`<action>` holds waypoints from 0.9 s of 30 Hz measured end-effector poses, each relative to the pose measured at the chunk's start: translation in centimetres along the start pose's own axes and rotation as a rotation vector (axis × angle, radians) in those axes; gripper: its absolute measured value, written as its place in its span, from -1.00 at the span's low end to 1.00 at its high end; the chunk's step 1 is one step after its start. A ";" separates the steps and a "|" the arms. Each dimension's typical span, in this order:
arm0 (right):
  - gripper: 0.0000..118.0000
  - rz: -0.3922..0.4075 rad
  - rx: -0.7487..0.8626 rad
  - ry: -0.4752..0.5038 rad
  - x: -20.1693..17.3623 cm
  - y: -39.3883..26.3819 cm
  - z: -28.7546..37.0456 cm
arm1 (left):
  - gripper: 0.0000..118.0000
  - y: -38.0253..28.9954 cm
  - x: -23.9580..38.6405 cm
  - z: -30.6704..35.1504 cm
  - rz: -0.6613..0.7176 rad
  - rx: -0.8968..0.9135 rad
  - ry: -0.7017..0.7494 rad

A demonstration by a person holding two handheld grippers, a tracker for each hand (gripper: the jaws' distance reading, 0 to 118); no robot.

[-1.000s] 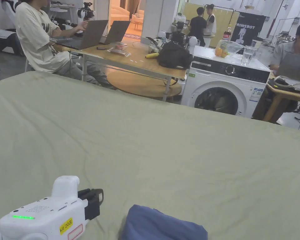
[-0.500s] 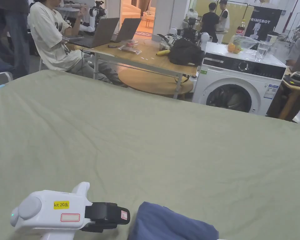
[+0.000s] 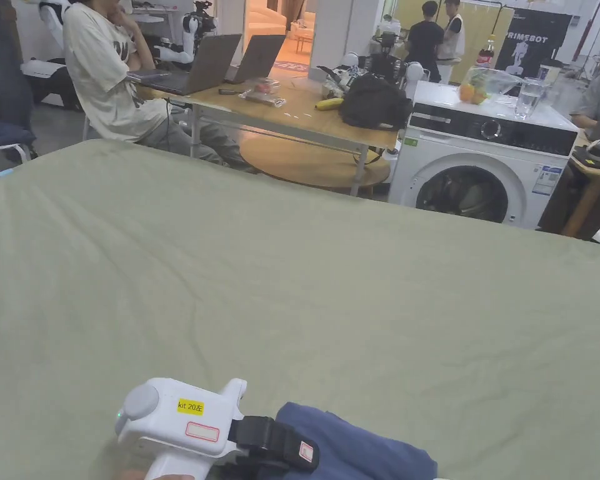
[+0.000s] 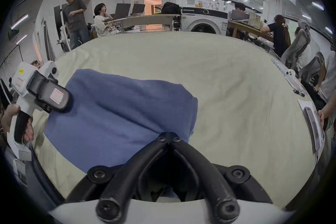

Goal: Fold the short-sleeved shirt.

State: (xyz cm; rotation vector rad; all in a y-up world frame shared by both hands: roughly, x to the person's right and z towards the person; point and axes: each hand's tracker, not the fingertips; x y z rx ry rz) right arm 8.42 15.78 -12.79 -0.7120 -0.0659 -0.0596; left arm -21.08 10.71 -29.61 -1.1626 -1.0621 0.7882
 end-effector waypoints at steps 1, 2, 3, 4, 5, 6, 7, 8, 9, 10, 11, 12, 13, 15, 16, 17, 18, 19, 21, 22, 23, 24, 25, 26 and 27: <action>-1.00 -0.004 0.000 0.001 0.0 0.0 0.0 | 0.02 0.0 0.0 -0.6 0.000 -0.003 0.009; -1.00 -0.007 0.000 0.001 0.0 0.0 0.0 | 0.02 0.0 0.0 -1.2 -0.003 0.002 0.004; -1.00 -0.011 0.000 0.001 0.1 0.0 0.0 | 0.02 0.0 0.0 -1.7 -0.011 0.006 -0.008; -1.00 -0.014 0.002 0.002 0.1 -0.1 0.0 | 0.01 -0.1 -0.1 -1.6 -0.014 0.006 -0.016; -1.00 -0.017 0.005 0.004 0.2 -0.1 0.0 | -0.01 -0.4 -0.2 -1.6 0.003 0.029 -0.020; -1.00 -0.022 0.006 0.005 0.2 -0.2 0.1 | -0.01 -0.5 -0.5 -1.6 0.034 0.056 0.036; -1.00 -0.028 0.010 0.015 0.3 -0.2 0.2 | -0.32 -0.6 -1.0 -1.5 0.050 0.059 0.058; -1.00 -0.031 0.016 0.020 0.4 -0.2 0.3 | -0.59 -0.9 -1.4 -1.4 0.100 0.052 0.047; -1.00 -0.029 0.016 0.018 0.3 -0.2 0.3 | -0.65 -1.2 -1.5 -1.2 0.127 0.065 -0.003; -1.00 -0.023 0.017 0.017 0.2 -0.2 0.3 | -0.69 -1.1 -1.1 -1.2 0.115 0.070 -0.019; -1.00 -0.017 0.020 0.015 0.1 -0.2 0.3 | -0.70 -1.2 -0.8 -1.1 0.099 0.061 0.019; -1.00 -0.013 0.021 0.011 0.0 -0.2 0.3 | -0.71 -1.2 -0.4 -1.1 0.103 0.061 0.026; -1.00 -0.008 0.022 0.009 0.0 -0.2 0.4 | -0.71 -1.2 -0.2 -1.0 0.104 0.062 0.029; -1.00 0.004 0.031 0.005 -0.2 0.2 0.9 | -0.72 -1.0 0.0 -0.9 0.104 0.061 0.037; -1.00 0.006 0.036 0.010 -0.1 0.6 1.2 | -0.72 -0.8 0.0 -0.9 0.102 0.063 0.040; -1.00 0.010 0.068 0.026 0.0 1.2 1.8 | -0.72 -0.8 0.2 -0.7 0.110 0.062 0.042; -1.00 0.020 0.120 0.015 -0.1 2.0 2.5 | -0.72 -0.7 0.5 -0.6 0.118 0.060 0.042; -1.00 0.035 0.162 -0.005 -0.2 2.8 3.0 | -0.72 -0.6 0.8 -0.4 0.122 0.058 0.050; -1.00 0.056 0.281 -0.021 -0.2 4.8 4.1 | -0.72 -0.3 1.9 0.2 0.109 0.042 0.141; -1.00 0.061 0.328 -0.031 -0.1 5.6 4.4 | -0.72 -0.1 2.2 0.4 0.113 0.042 0.136; -1.00 0.060 0.376 -0.042 -0.1 6.5 4.8 | -0.72 0.1 2.7 0.8 0.120 0.042 0.124; -1.00 0.053 0.436 -0.049 0.0 7.4 5.1 | -0.72 0.3 3.1 1.2 0.125 0.045 0.123; -1.00 0.045 0.483 -0.056 0.0 8.1 5.4 | -0.72 0.5 3.5 1.7 0.117 0.051 0.127; -1.00 0.046 0.528 -0.067 -0.1 8.9 5.5 | -0.72 0.7 4.0 2.2 0.108 0.056 0.132; -1.00 0.034 0.565 -0.086 -0.2 9.5 5.8 | -0.72 0.8 4.4 2.9 0.101 0.062 0.144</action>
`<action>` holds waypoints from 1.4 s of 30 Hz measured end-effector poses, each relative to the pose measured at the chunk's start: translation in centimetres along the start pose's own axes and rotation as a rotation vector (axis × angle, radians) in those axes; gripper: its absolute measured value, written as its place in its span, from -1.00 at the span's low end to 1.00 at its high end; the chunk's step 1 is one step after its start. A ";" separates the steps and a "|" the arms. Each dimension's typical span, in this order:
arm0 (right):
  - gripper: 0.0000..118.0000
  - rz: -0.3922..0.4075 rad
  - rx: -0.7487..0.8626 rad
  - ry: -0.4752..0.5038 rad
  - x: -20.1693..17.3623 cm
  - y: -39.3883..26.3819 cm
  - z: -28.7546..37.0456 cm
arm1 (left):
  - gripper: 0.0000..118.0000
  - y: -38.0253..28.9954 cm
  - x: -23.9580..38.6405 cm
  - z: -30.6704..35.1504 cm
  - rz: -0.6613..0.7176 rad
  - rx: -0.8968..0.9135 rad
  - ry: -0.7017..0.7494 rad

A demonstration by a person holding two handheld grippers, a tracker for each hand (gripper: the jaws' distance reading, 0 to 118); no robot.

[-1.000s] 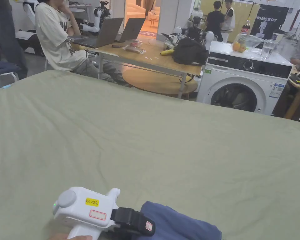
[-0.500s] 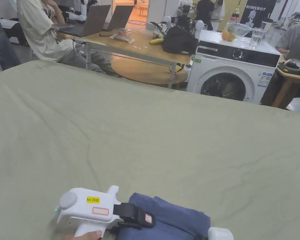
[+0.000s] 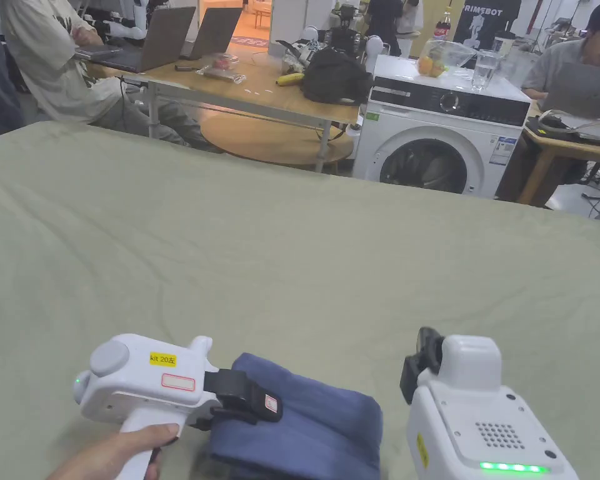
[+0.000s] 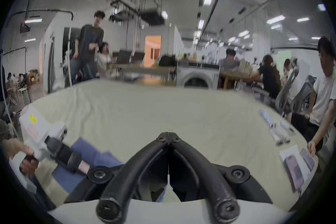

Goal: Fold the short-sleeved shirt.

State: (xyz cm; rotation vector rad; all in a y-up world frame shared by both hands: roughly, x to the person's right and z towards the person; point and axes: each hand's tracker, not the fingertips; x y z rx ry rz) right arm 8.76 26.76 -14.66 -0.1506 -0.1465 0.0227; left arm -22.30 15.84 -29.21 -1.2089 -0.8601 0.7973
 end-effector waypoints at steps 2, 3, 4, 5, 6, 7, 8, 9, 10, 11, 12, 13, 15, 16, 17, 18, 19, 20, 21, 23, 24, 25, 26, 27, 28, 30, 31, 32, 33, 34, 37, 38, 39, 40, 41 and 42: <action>-1.00 -0.028 0.057 -0.009 -0.1 0.9 -0.3 | -0.72 0.4 0.4 1.4 -0.015 0.013 0.031; -1.00 -0.038 0.068 -0.011 -0.2 1.3 -0.6 | -0.72 0.6 0.3 2.2 -0.013 0.020 0.048; -1.00 -0.041 0.074 -0.015 -0.3 1.7 -0.8 | -0.72 0.7 0.3 2.8 -0.012 0.023 0.053; -1.00 -0.043 0.082 -0.020 -0.5 2.0 -0.9 | -0.72 0.9 0.2 3.9 -0.009 0.029 0.060; -1.00 -0.046 0.089 -0.019 -0.7 2.2 -1.0 | -0.72 1.0 0.0 5.0 -0.007 0.032 0.067; -1.00 -0.048 0.097 -0.017 -1.0 2.4 -1.1 | -0.72 1.2 -0.1 6.0 -0.011 0.041 0.081; -1.00 -0.049 0.105 -0.019 -1.4 2.5 -1.1 | -0.72 1.3 -0.2 7.2 -0.011 0.048 0.094; -1.00 -0.048 0.107 -0.015 -1.7 2.6 -1.1 | -0.72 1.3 -0.3 8.6 -0.007 0.062 0.117; -1.00 -0.047 0.109 -0.004 -2.1 2.7 -1.2 | -0.72 1.4 -0.4 9.9 -0.006 0.077 0.140; -1.00 -0.038 0.105 0.000 -2.8 2.8 -1.4 | -0.72 1.4 -0.5 11.5 -0.010 0.090 0.160; -1.00 -0.038 0.102 0.009 -3.4 3.0 -1.7 | -0.72 1.1 -0.2 12.9 -0.012 0.113 0.180; -1.00 -0.042 0.100 0.025 -4.0 3.0 -1.9 | -0.72 1.0 -0.1 14.3 -0.015 0.125 0.194; -1.00 -0.033 0.076 0.047 -5.9 3.3 -2.8 | -0.72 1.1 -0.5 18.2 -0.013 0.155 0.238; -1.00 -0.028 0.068 0.060 -6.8 3.3 -3.2 | -0.72 1.4 -0.7 19.8 -0.014 0.166 0.253; -1.00 -0.023 0.063 0.089 -7.8 3.3 -3.4 | -0.72 1.6 -1.1 21.7 -0.013 0.177 0.281; -1.00 -0.010 0.060 0.103 -8.8 3.3 -3.6 | -0.72 1.9 -1.6 23.6 -0.006 0.187 0.311; -1.00 0.006 0.055 0.111 -9.9 3.4 -3.8 | -0.72 2.0 -2.2 25.2 0.011 0.190 0.341; -1.00 0.019 0.052 0.131 -11.0 3.4 -4.0 | -0.72 2.5 -2.8 27.2 0.027 0.193 0.368; -1.00 0.023 0.055 0.161 -12.0 3.3 -4.2 | -0.72 2.9 -3.5 29.0 0.035 0.192 0.398; -1.00 0.024 0.045 0.187 -13.9 3.3 -4.6 | -0.72 3.2 -4.9 32.2 0.068 0.205 0.474; -1.00 0.028 0.043 0.210 -14.9 3.3 -4.9 | -0.72 3.7 -5.8 33.6 0.081 0.199 0.505; -1.00 0.035 0.040 0.226 -15.7 3.3 -5.1 | -0.72 3.8 -6.4 34.8 0.090 0.196 0.531; -1.00 0.043 0.036 0.229 -16.8 3.2 -5.4 | -0.72 3.9 -7.0 35.9 0.103 0.195 0.553; -1.00 0.044 0.029 0.243 -17.7 3.3 -5.8 | -0.72 4.0 -7.5 37.2 0.110 0.189 0.566; -1.00 0.040 0.021 0.257 -18.4 3.3 -6.0 | -0.72 4.3 -7.9 38.1 0.116 0.189 0.599; -1.00 0.039 0.006 0.282 -19.8 3.3 -6.4 | -0.72 4.8 -8.6 39.9 0.123 0.190 0.664; -1.00 0.041 0.000 0.286 -20.3 3.3 -6.6 | -0.72 5.0 -8.9 40.5 0.130 0.189 0.690; -1.00 0.044 -0.007 0.299 -20.8 3.2 -6.8 | -0.72 4.9 -8.9 40.9 0.129 0.195 0.717; -1.00 0.048 -0.011 0.314 -21.2 3.2 -6.9 | -0.72 4.8 -9.1 41.2 0.139 0.194 0.737; -1.00 0.053 -0.011 0.312 -21.7 3.0 -7.0 | -0.72 5.0 -9.6 41.4 0.149 0.198 0.741; -1.00 0.060 -0.030 0.330 -22.1 2.8 -7.2 | -0.57 5.3 -10.7 41.3 0.153 0.204 0.805; -1.00 0.060 -0.034 0.332 -22.2 2.7 -7.2 | -0.54 5.3 -10.8 40.9 0.146 0.205 0.855; -1.00 0.062 -0.039 0.331 -22.1 2.6 -7.2 | -0.54 5.4 -10.9 40.8 0.137 0.201 0.904; -1.00 0.062 -0.045 0.335 -22.1 2.6 -7.2 | -0.41 5.6 -11.3 41.0 0.122 0.200 0.941; -1.00 0.062 -0.050 0.339 -22.0 2.5 -7.2 | -0.30 5.6 -11.3 41.1 0.113 0.200 0.963; -1.00 0.064 -0.052 0.339 -22.0 2.5 -7.3 | -0.22 5.6 -11.3 41.2 0.118 0.203 0.954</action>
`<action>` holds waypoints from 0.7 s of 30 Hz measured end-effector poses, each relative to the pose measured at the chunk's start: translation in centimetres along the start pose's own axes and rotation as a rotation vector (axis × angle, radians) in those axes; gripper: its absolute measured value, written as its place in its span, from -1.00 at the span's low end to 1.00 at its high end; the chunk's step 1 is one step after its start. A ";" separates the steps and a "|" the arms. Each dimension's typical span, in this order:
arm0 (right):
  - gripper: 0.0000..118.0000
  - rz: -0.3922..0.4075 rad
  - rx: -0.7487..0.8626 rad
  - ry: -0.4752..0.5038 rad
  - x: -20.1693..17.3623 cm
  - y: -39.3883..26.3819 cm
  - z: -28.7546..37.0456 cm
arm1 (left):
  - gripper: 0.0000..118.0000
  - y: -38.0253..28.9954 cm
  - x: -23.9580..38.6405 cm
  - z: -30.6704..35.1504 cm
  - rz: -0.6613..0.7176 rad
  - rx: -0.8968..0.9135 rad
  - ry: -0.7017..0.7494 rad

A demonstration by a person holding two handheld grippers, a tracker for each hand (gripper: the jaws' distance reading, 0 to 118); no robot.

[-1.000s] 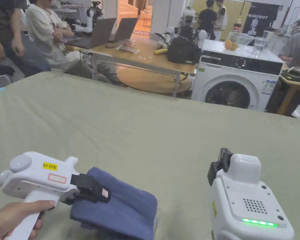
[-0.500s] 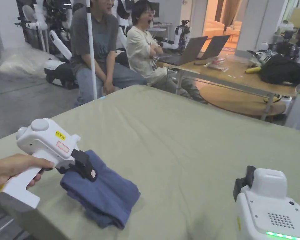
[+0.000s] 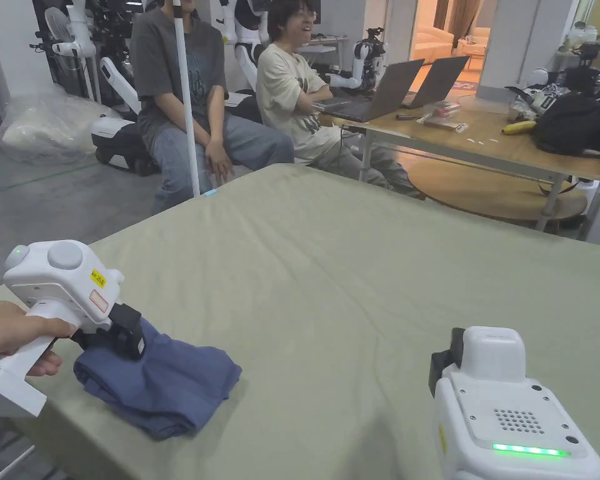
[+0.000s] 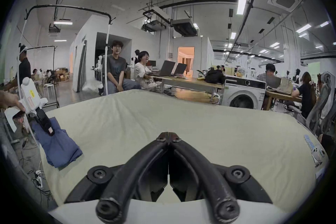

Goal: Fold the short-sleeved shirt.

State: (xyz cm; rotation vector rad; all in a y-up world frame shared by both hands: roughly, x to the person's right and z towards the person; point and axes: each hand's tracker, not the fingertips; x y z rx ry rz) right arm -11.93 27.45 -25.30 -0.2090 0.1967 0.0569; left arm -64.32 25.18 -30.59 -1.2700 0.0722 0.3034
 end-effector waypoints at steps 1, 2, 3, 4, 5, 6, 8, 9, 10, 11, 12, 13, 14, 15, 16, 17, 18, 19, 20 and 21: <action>-1.00 0.004 0.000 -0.001 0.1 -0.1 0.1 | -0.20 0.1 -0.2 0.3 0.004 0.001 0.002; -1.00 0.010 0.003 -0.001 0.2 -0.1 0.2 | -0.19 0.4 -0.7 0.7 0.006 0.005 0.000; -1.00 0.014 0.007 -0.002 0.4 -0.2 0.2 | -0.18 0.5 -0.8 1.2 0.009 0.019 0.007; -1.00 0.017 0.011 -0.007 0.5 -0.2 0.3 | -0.18 0.6 -0.9 2.1 0.014 0.053 0.040; -1.00 0.017 0.012 -0.007 0.7 -0.3 0.5 | -0.18 0.8 -0.9 3.1 0.015 0.087 0.072; -1.00 0.014 0.014 -0.008 0.9 -0.3 0.7 | -0.18 0.3 -0.6 4.3 0.001 0.128 0.085; -1.00 0.010 0.017 -0.018 1.4 -0.6 1.0 | -0.19 -0.1 0.1 5.6 -0.024 0.214 0.080; -1.00 0.007 0.015 -0.023 1.7 -0.6 1.2 | -0.19 -0.4 0.6 5.8 -0.028 0.233 0.067; -1.00 0.002 0.015 -0.024 2.1 -0.7 1.4 | -0.19 -0.7 1.0 5.7 -0.038 0.248 0.053; -1.00 -0.004 0.014 -0.033 2.5 -0.8 1.6 | -0.19 -1.2 1.7 5.4 -0.063 0.278 0.048; -1.00 -0.009 0.014 -0.042 2.8 -0.9 1.7 | -0.20 -1.7 2.3 5.1 -0.078 0.299 0.039; -1.00 -0.018 0.011 -0.050 3.3 -0.9 2.0 | -0.32 -2.4 3.1 4.6 -0.084 0.312 0.043; -1.00 -0.026 0.008 -0.057 3.8 -1.0 2.2 | -0.48 -3.0 4.0 3.8 -0.098 0.326 0.039; -1.00 -0.029 0.008 -0.064 4.3 -1.0 2.4 | -0.69 -3.7 4.7 3.3 -0.106 0.337 0.037; -1.00 -0.028 0.007 -0.075 4.9 -1.1 2.7 | -0.92 -4.4 5.5 2.6 -0.117 0.346 0.040; -1.00 -0.025 0.007 -0.087 5.4 -1.1 3.0 | -1.00 -5.1 6.4 1.9 -0.131 0.369 0.048; -1.00 -0.023 0.009 -0.097 5.9 -1.2 3.3 | -1.00 -5.6 7.2 1.5 -0.140 0.411 0.056; -1.00 -0.021 0.008 -0.106 6.5 -1.2 3.5 | -1.00 -6.1 8.0 1.1 -0.146 0.435 0.029; -1.00 -0.020 0.007 -0.116 7.1 -1.2 3.8 | -1.00 -6.6 8.6 0.8 -0.125 0.474 -0.014; -1.00 -0.023 0.009 -0.132 7.8 -1.2 4.2 | -1.00 -7.1 9.4 0.6 -0.095 0.517 -0.055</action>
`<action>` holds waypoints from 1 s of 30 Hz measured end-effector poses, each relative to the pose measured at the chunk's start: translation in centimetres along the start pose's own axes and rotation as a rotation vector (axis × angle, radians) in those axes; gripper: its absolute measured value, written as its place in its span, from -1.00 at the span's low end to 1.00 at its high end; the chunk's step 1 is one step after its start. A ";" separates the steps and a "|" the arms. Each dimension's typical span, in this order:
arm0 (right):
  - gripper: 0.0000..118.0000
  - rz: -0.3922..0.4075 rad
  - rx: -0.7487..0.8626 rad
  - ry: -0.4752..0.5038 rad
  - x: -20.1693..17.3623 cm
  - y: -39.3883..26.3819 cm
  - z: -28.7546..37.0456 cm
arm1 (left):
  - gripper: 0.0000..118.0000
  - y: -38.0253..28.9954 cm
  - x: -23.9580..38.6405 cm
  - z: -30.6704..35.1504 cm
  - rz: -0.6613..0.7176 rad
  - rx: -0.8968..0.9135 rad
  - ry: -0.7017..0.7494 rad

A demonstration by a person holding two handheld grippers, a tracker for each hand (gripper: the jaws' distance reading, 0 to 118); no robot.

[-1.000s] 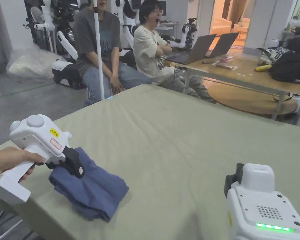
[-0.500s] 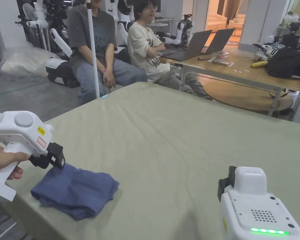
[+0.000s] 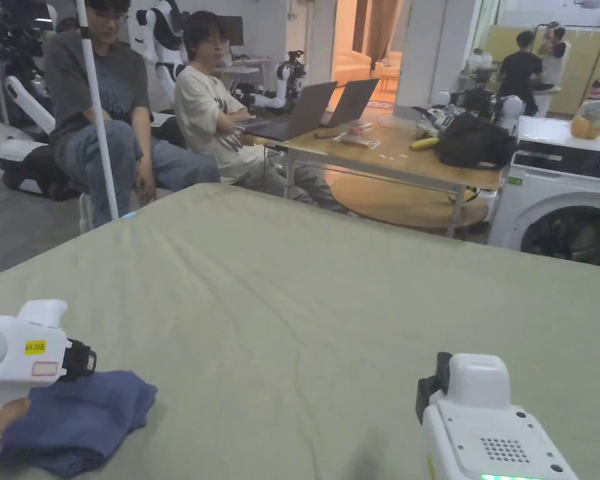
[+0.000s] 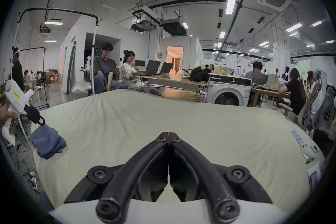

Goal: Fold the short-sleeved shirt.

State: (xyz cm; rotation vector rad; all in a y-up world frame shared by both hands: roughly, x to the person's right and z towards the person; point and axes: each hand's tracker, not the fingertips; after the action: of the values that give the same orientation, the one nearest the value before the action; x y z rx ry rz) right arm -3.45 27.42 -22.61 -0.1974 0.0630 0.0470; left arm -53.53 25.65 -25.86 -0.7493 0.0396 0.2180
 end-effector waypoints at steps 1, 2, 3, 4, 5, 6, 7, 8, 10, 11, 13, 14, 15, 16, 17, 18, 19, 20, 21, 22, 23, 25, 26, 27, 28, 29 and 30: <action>-1.00 -0.003 0.000 -0.016 0.7 0.0 0.3 | -1.00 -0.4 1.2 0.2 0.011 0.034 -0.023; -1.00 -0.006 0.003 -0.028 1.4 -0.1 0.5 | -1.00 -0.7 2.5 0.3 0.006 0.098 -0.026; -1.00 -0.011 0.003 -0.048 2.0 -0.1 0.8 | -1.00 -0.9 3.7 0.5 -0.011 0.139 -0.042; -1.00 -0.013 -0.001 -0.055 2.8 -0.2 1.0 | -1.00 -1.2 5.2 0.6 -0.029 0.172 -0.068; -1.00 -0.015 -0.003 -0.065 3.3 -0.3 1.2 | -1.00 -1.5 6.8 0.9 -0.046 0.224 -0.083; -1.00 -0.018 -0.005 -0.083 4.0 -0.3 1.4 | -1.00 -1.9 8.6 1.1 -0.063 0.246 -0.114; -1.00 -0.018 -0.005 -0.095 4.7 -0.5 1.8 | -1.00 -2.1 10.7 1.0 -0.085 0.257 -0.123; -1.00 -0.019 -0.006 -0.106 5.1 -0.5 1.9 | -1.00 -2.4 11.9 1.1 -0.100 0.282 -0.131; -1.00 -0.022 -0.010 -0.130 6.3 -0.7 2.4 | -1.00 -3.1 15.6 0.7 -0.105 0.234 -0.199; -1.00 -0.027 -0.013 -0.139 6.8 -0.7 2.7 | -1.00 -3.4 17.2 0.6 -0.116 0.251 -0.196; -1.00 -0.051 -0.028 -0.163 7.8 -0.8 3.3 | -1.00 -3.7 20.3 0.1 -0.174 0.277 -0.209; -1.00 -0.061 -0.029 -0.172 8.2 -0.9 3.5 | -1.00 -3.8 21.5 0.2 -0.208 0.305 -0.219; -1.00 -0.065 -0.027 -0.174 8.7 -1.0 3.8 | -1.00 -4.1 23.0 0.3 -0.227 0.330 -0.224; -1.00 -0.065 -0.026 -0.186 9.0 -1.1 3.9 | -1.00 -4.3 24.3 0.4 -0.239 0.363 -0.225; -1.00 -0.060 -0.027 -0.191 9.3 -1.2 4.0 | -1.00 -4.6 25.4 0.5 -0.244 0.389 -0.212; -1.00 -0.052 -0.030 -0.195 9.7 -1.2 4.1 | -1.00 -4.7 26.5 0.7 -0.271 0.435 -0.193; -1.00 -0.047 -0.030 -0.199 10.1 -1.2 4.2 | -1.00 -4.7 27.5 0.8 -0.279 0.464 -0.198; -1.00 -0.047 -0.031 -0.201 10.3 -1.2 4.2 | -1.00 -4.8 28.1 0.9 -0.280 0.477 -0.195; -1.00 -0.054 -0.030 -0.207 10.6 -1.2 4.3 | -1.00 -5.2 29.1 1.2 -0.283 0.505 -0.188; -1.00 -0.070 -0.024 -0.213 10.9 -1.3 4.5 | -1.00 -5.3 29.7 1.3 -0.283 0.526 -0.186; -1.00 -0.080 -0.027 -0.220 11.2 -1.3 4.5 | -1.00 -5.4 30.1 1.4 -0.283 0.547 -0.176; -1.00 -0.108 -0.021 -0.227 11.9 -1.4 4.8 | -1.00 -5.5 30.9 1.8 -0.269 0.570 -0.172; -1.00 -0.119 -0.013 -0.230 12.2 -1.4 4.8 | -1.00 -5.6 31.0 1.8 -0.260 0.579 -0.175; -1.00 -0.122 -0.004 -0.234 12.4 -1.3 4.9 | -1.00 -5.6 31.1 1.9 -0.242 0.589 -0.174; -1.00 -0.121 0.004 -0.238 12.6 -1.2 4.9 | -1.00 -5.7 31.0 1.9 -0.215 0.602 -0.183; -1.00 -0.121 0.009 -0.241 12.8 -1.1 4.9 | -1.00 -5.8 31.1 2.1 -0.194 0.605 -0.195; -1.00 -0.126 0.016 -0.249 12.9 -1.0 5.0 | -1.00 -5.9 31.0 2.1 -0.186 0.601 -0.212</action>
State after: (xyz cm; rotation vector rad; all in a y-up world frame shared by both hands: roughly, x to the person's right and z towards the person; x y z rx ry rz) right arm 9.74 27.91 -18.37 -0.1776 -0.1976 -0.0544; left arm -22.08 28.49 -23.89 -0.1270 -0.1603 0.0971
